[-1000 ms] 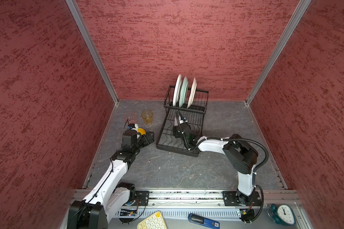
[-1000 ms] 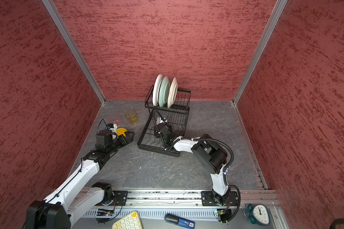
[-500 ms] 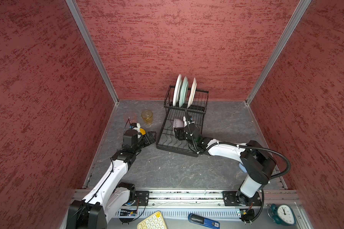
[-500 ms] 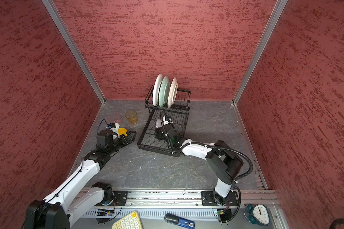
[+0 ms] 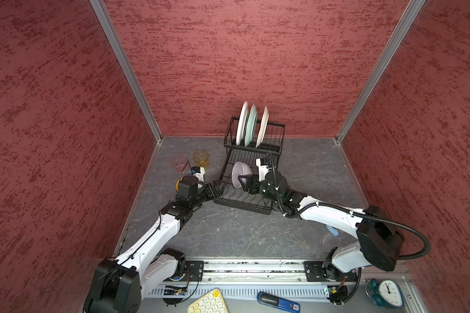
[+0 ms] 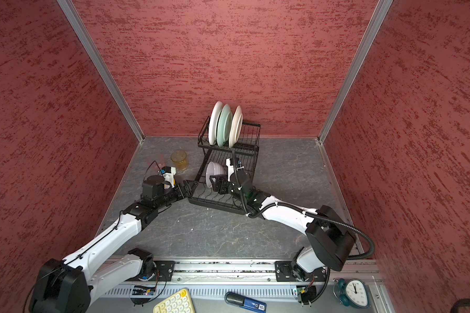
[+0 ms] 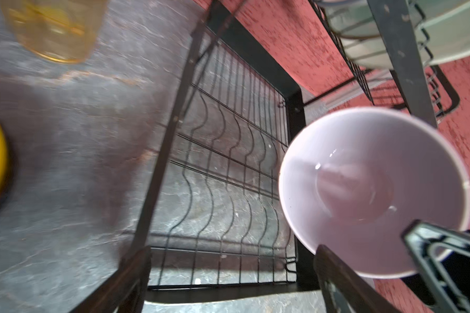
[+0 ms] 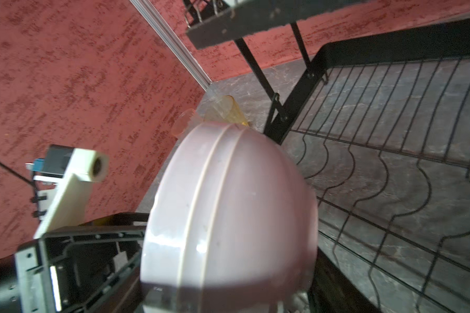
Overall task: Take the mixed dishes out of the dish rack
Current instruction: 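Grasp the lilac bowl rim with the left gripper beside the right gripper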
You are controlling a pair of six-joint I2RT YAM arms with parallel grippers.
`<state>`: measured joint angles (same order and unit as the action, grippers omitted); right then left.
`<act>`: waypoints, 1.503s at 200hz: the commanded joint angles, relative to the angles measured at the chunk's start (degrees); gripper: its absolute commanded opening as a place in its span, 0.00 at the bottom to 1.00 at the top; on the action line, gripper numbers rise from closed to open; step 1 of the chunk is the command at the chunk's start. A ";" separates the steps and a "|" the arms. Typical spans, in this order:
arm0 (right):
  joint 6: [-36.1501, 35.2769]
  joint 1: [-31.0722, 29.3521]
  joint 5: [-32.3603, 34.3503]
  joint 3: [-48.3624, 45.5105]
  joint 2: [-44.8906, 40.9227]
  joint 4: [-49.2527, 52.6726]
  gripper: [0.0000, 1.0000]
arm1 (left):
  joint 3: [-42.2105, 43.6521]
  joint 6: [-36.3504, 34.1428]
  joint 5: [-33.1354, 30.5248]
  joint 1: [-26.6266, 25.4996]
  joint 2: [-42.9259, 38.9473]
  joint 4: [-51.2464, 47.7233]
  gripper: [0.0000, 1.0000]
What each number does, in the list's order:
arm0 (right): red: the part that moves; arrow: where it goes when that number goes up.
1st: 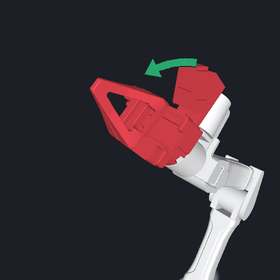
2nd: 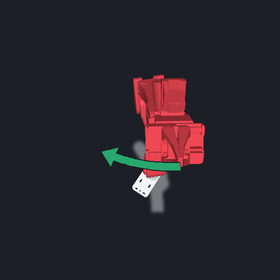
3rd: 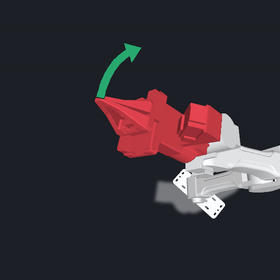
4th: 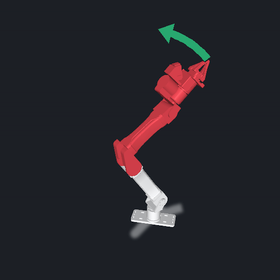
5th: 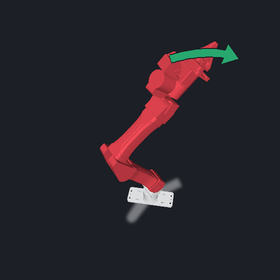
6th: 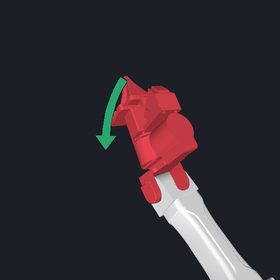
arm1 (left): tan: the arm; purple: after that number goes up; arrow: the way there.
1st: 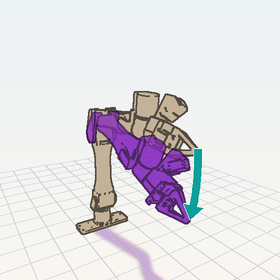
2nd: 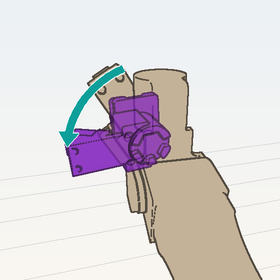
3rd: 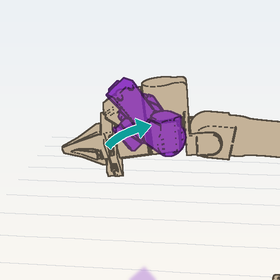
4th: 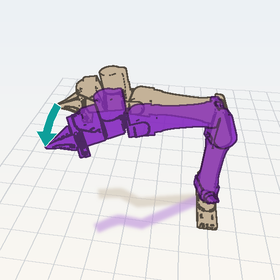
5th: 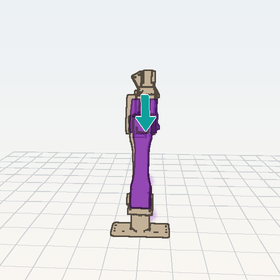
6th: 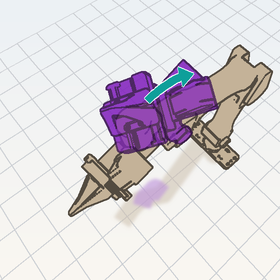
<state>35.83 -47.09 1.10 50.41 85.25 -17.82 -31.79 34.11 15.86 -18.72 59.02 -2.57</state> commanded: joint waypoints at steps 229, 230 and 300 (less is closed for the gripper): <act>7.43 1.40 -13.72 -3.65 -4.03 -14.60 0.53 | -1.53 7.12 7.11 -4.57 8.13 14.10 0.27; 7.42 1.35 -13.74 -3.65 -4.04 -14.56 0.53 | -1.52 7.16 7.14 -4.57 8.12 14.14 0.27; 7.72 1.39 -12.54 -4.24 -3.25 -13.73 0.78 | -2.71 6.40 6.64 -4.31 8.83 10.28 0.00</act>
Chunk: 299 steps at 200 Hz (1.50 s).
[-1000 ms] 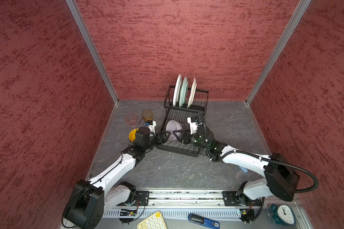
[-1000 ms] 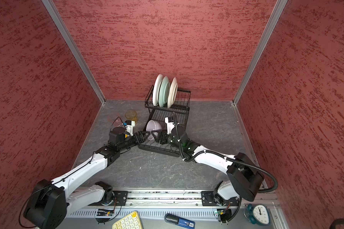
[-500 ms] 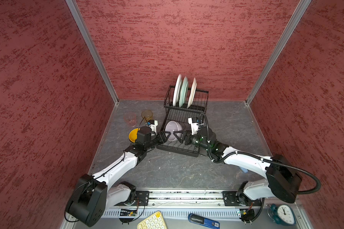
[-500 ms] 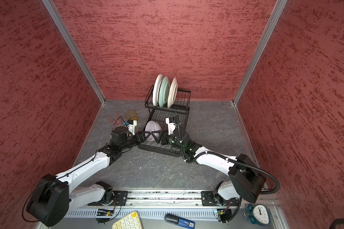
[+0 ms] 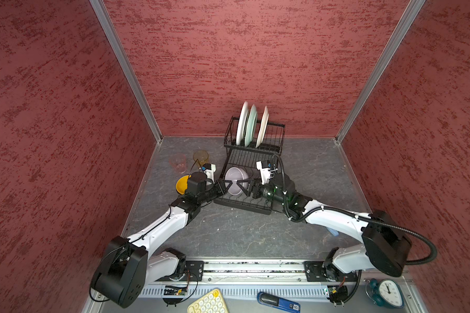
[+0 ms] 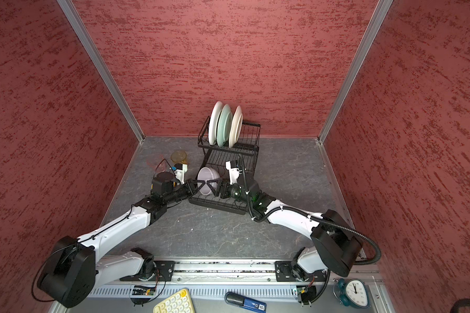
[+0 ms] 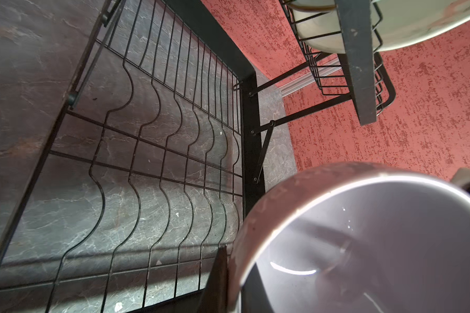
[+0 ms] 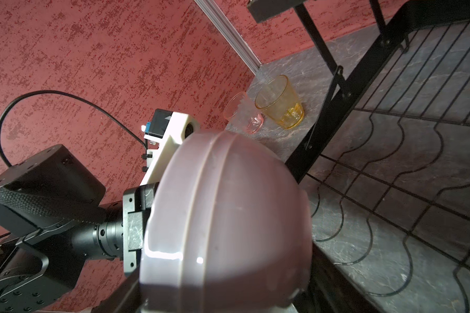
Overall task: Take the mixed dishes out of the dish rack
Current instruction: 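Grasp the lilac bowl rim with the left gripper beside the right gripper, then carry the lilac bowl toward the yellow bowl with the left gripper while the right releases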
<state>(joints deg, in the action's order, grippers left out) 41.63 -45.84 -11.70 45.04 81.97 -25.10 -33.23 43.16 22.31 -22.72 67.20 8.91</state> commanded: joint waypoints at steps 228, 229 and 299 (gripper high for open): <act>0.43 0.15 10.47 -7.14 -2.22 -4.56 0.99 | -4.43 -8.92 -5.34 12.47 -7.63 -21.69 0.00; 0.41 0.14 10.47 -7.15 -2.24 -4.58 0.99 | -4.50 -9.03 -5.52 12.63 -7.71 -21.98 0.00; -2.83 0.15 12.40 -6.03 -4.38 2.03 0.99 | -7.31 -13.31 -17.87 22.90 -13.38 -32.17 0.00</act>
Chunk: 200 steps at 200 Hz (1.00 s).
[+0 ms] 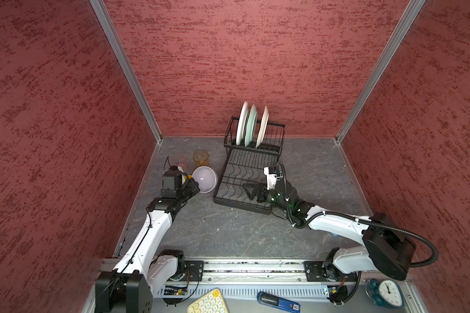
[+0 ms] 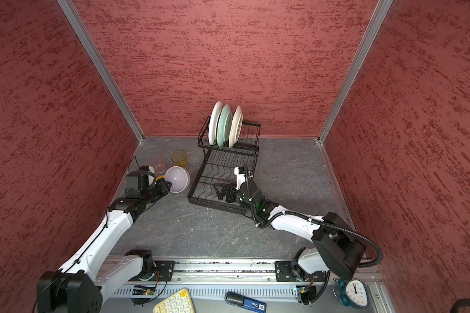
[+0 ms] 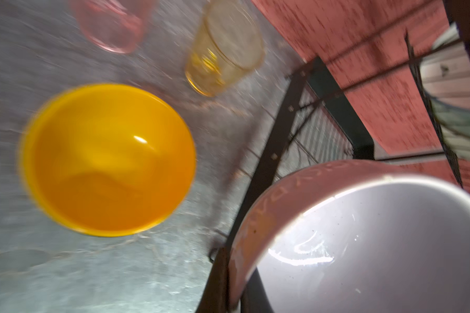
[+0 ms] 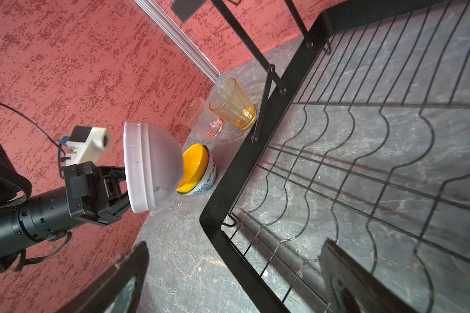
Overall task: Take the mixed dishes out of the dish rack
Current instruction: 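Carry the lilac bowl toward the yellow bowl with the left gripper while the right releases, then lower the lilac bowl into the yellow bowl and open the left gripper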
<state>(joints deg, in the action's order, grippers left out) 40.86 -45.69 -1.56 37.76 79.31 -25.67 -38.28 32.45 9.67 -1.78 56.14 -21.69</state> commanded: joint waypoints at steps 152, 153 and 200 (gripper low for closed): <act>-2.90 0.01 5.24 -1.25 -7.38 7.35 0.99 | -5.72 -8.18 -17.80 7.68 12.74 1.81 0.00; -2.90 0.00 5.25 -1.27 -7.35 7.37 0.99 | -5.69 -8.19 -17.82 7.67 12.84 1.82 0.00; -3.07 0.00 5.22 -0.06 -6.01 8.53 0.99 | -6.42 -8.54 -18.22 7.67 16.82 3.03 0.00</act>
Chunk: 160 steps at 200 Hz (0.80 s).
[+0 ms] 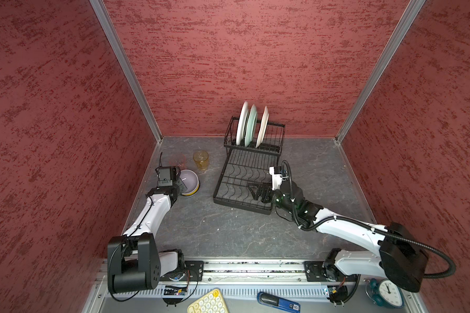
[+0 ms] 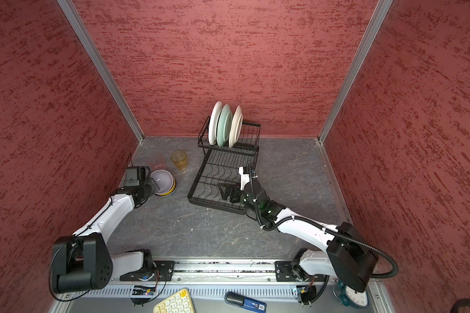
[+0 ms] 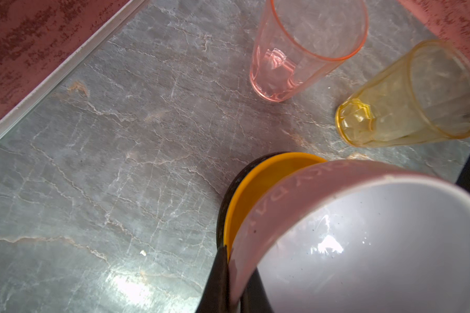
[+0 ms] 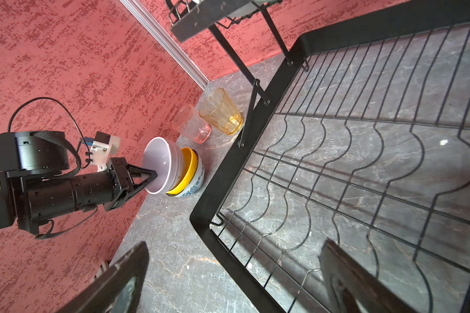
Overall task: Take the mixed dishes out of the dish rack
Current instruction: 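Lower the lilac bowl into the yellow bowl and open the left gripper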
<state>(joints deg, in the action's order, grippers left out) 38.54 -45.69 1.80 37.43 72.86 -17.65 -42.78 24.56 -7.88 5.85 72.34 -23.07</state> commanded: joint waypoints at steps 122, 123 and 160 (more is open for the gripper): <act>-0.82 0.08 5.04 2.14 1.35 5.59 0.99 | 0.06 -1.35 -2.32 -4.92 -5.19 6.26 1.00; -0.83 0.08 5.18 2.13 1.29 5.69 0.99 | 0.06 -1.40 -2.27 -5.08 -5.32 6.23 1.00; -0.93 0.08 8.37 0.00 -3.62 9.08 0.99 | 1.90 -0.77 -1.34 -10.66 -10.51 4.53 1.00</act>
<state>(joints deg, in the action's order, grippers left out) 38.44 -45.67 6.13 37.87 73.43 -11.25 -42.76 23.73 -9.43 -2.07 64.53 -18.37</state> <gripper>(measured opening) 0.988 0.996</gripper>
